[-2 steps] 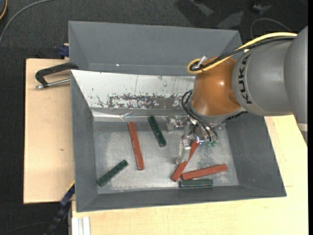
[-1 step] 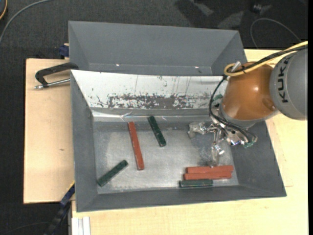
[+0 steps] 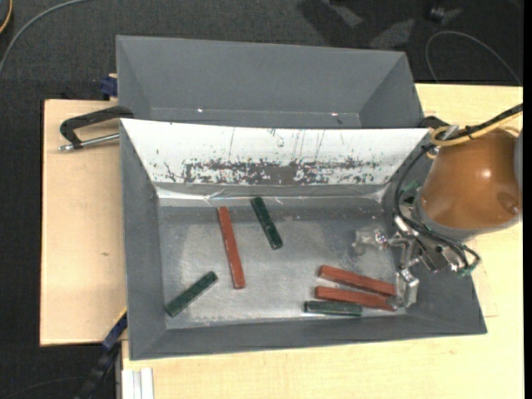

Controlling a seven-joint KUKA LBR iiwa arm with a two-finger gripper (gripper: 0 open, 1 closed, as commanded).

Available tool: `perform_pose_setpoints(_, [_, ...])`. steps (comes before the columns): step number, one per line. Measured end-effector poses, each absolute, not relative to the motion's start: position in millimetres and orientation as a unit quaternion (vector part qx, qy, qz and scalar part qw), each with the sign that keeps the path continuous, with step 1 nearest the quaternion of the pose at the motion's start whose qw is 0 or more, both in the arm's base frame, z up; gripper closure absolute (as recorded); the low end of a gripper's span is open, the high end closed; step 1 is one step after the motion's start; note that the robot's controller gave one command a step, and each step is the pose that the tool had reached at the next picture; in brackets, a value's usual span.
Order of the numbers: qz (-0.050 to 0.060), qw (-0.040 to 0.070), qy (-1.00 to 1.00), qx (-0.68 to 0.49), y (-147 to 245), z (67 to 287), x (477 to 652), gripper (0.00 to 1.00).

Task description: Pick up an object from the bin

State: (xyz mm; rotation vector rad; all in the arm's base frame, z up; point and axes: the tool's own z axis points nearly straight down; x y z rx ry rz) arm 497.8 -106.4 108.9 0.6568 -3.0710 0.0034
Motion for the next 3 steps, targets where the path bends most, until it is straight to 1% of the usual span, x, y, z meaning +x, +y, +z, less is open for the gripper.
perform_pose_setpoints(1, [-0.001,0.002,-0.974,0.227,-78.7,72.0,495.1,0.00])
perform_pose_setpoints(2, [0.000,-0.002,-0.974,0.226,-80.0,74.7,497.0,1.00])
perform_pose_setpoints(3, [0.002,-0.008,-0.985,0.170,-76.2,232.9,507.1,1.00])
